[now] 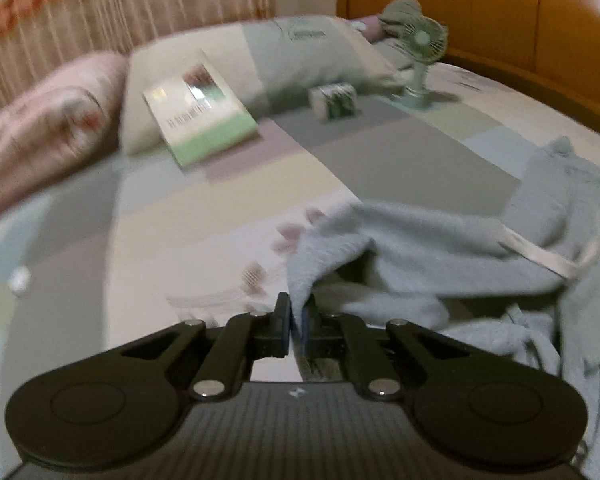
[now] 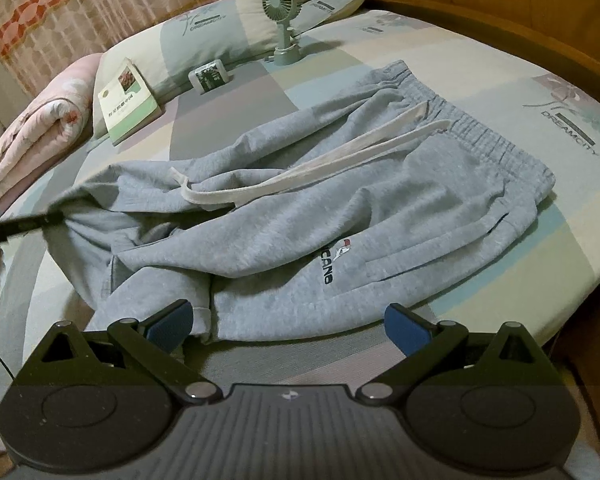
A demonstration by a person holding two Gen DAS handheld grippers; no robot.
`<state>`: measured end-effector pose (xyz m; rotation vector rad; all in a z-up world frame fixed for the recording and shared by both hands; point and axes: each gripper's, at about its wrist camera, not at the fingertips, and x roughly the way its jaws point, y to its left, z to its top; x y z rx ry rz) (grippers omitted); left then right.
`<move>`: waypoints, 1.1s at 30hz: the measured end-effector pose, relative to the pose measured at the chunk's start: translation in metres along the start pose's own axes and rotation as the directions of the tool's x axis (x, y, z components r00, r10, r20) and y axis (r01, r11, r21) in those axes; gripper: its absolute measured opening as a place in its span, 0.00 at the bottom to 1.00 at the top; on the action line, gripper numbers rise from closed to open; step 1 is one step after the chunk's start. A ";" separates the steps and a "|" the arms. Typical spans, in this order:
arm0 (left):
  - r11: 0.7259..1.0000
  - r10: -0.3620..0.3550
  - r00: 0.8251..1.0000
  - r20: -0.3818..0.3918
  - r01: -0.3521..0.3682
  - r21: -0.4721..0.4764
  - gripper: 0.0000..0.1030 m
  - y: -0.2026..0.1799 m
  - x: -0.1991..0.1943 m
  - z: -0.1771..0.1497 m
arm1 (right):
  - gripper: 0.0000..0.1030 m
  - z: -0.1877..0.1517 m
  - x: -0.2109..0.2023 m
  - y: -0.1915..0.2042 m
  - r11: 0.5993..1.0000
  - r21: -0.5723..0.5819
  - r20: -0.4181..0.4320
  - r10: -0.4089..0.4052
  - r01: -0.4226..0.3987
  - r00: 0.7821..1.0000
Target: Fold clothes
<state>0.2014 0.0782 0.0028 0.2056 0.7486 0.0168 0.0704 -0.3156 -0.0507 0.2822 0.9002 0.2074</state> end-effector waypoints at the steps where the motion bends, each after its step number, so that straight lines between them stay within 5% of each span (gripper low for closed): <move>1: 1.000 0.008 1.000 0.009 -0.009 0.019 0.04 -0.002 -0.002 0.006 | 1.00 0.000 0.000 -0.002 1.000 0.004 0.002 0.001 -0.001 1.000; 6: 0.989 -0.006 0.998 0.069 -0.005 0.147 0.04 -0.028 -0.019 0.030 | 1.00 0.000 -0.003 -0.006 1.000 0.024 0.013 0.005 -0.005 1.000; 10: 0.966 -0.127 0.985 0.116 0.096 0.241 0.04 -0.070 -0.038 0.048 | 1.00 -0.001 -0.003 -0.006 1.000 0.025 0.015 0.011 -0.011 1.000; 15: 0.906 -0.257 0.958 0.127 0.193 0.377 0.04 -0.131 -0.049 0.069 | 1.00 -0.002 -0.005 -0.009 0.999 0.034 0.016 0.008 -0.009 1.000; 25: 0.757 -0.419 0.908 0.008 0.345 0.555 0.08 -0.234 -0.035 0.078 | 1.00 -0.006 -0.009 -0.016 0.998 0.056 0.019 0.002 -0.003 1.000; 29: 0.725 -0.427 0.902 -0.062 0.382 0.573 0.12 -0.241 -0.029 0.061 | 1.00 -0.008 -0.009 -0.018 0.998 0.062 0.013 0.006 -0.007 1.000; 31: 0.726 -0.429 0.900 -0.072 0.391 0.565 0.13 -0.232 -0.033 0.053 | 1.00 -0.008 -0.008 -0.018 0.998 0.061 0.008 0.011 -0.011 1.000; 33: 0.736 -0.428 0.902 -0.063 0.388 0.555 0.25 -0.217 -0.043 0.044 | 1.00 -0.008 -0.007 -0.017 0.998 0.062 0.003 0.021 -0.021 1.000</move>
